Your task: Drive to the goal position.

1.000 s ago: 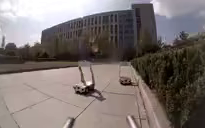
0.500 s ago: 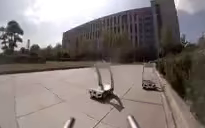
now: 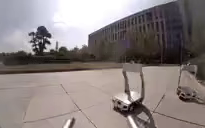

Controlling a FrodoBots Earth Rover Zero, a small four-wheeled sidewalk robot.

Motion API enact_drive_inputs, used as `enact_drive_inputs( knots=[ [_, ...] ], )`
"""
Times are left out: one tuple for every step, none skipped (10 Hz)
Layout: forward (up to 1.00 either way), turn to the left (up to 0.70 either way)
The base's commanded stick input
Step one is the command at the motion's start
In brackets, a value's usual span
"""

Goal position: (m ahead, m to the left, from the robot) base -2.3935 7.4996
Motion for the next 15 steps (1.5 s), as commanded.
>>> enact_drive_inputs(
  knots=[
    [0.70, 0.35],
    [0.70, 0.35],
    [0.70, 0.35],
    [0.70, 0.35],
    [0.70, 0.35],
    [0.70, 0.35],
    [0.70, 0.35],
    [0.70, 0.35],
    [0.70, 0.35],
    [0.70, 0.35],
    [0.70, 0.35],
    [0.70, 0.35],
    [0.70, 0.35],
    [0.70, 0.35],
    [0.70, 0.35]
  ],
)
